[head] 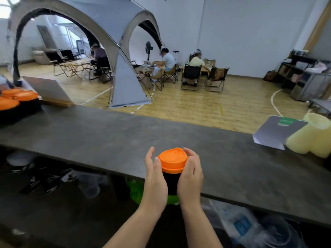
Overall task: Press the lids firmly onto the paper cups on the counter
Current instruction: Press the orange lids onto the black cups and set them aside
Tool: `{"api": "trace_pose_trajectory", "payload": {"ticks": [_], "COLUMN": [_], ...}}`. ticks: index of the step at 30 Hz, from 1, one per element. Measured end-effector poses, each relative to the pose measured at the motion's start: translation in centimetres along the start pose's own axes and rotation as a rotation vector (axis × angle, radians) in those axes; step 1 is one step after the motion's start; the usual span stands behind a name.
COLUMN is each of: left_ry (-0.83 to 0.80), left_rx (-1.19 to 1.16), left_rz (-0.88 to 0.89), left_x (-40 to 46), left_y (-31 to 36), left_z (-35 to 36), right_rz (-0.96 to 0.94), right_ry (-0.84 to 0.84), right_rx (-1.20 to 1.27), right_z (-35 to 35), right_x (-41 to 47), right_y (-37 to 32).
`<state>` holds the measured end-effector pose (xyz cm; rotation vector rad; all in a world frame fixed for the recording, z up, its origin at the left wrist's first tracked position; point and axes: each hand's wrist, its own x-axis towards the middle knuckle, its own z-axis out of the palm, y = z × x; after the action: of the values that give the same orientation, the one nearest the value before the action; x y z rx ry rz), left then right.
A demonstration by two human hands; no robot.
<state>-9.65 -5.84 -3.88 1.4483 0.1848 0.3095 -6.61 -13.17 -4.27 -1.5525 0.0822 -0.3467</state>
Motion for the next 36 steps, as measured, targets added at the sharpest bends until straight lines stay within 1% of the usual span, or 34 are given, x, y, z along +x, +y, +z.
{"api": "trace_pose_trajectory", "payload": {"ticks": [2, 4, 6, 8, 10, 12, 15, 17, 19, 23, 29, 32, 36], "left_ry": [0.032, 0.110, 0.219, 0.324, 0.379, 0.385, 0.353, 0.338, 0.343, 0.348, 0.334, 0.362, 0.425], "left_rx": [0.022, 0.052, 0.055, -0.003, -0.030, -0.047, -0.060, -0.054, -0.051, -0.059, -0.032, -0.037, 0.005], "left_rz": [-0.030, -0.016, 0.019, 0.025, 0.036, 0.049, 0.081, 0.113, 0.143, 0.153, 0.153, 0.157, 0.129], "left_x": [-0.8, -0.5, -0.1, 0.0, -0.3, -0.9, -1.6, -1.7, -1.4, 0.1, 5.4, 8.9, 14.0], "left_y": [1.1, 2.2, 3.8, 5.5, 7.0, 8.3, 8.9, 8.9, 8.5, 8.1, 8.1, 7.9, 7.8], "left_z": [-4.4, -9.8, -15.5, -20.8, -25.7, -29.8, -34.9, -37.3, -39.3, -42.8, -48.6, -51.4, -55.6], "right_rz": [0.137, 0.267, 0.291, 0.258, 0.225, 0.181, 0.088, 0.034, -0.023, -0.024, -0.046, -0.046, -0.033], "right_ry": [-0.099, -0.232, -0.323, -0.418, -0.526, -0.639, -0.816, -0.925, -0.991, -1.053, -1.040, -1.001, -0.885], "right_rx": [0.090, 0.197, 0.268, 0.299, 0.318, 0.304, 0.230, 0.193, 0.131, 0.077, 0.063, 0.086, 0.113], "right_z": [3.7, 7.8, 11.7, 15.1, 17.9, 20.2, 23.1, 24.8, 26.7, 30.4, 38.1, 43.1, 50.4], "right_x": [-2.9, -6.4, -10.1, -13.5, -16.2, -17.9, -19.3, -19.8, -20.1, -20.0, -18.8, -17.4, -15.4], "right_y": [-0.9, -1.9, -2.9, -3.6, -4.2, -4.6, -4.8, -4.8, -4.7, -4.1, -2.9, -2.1, -1.1]}}
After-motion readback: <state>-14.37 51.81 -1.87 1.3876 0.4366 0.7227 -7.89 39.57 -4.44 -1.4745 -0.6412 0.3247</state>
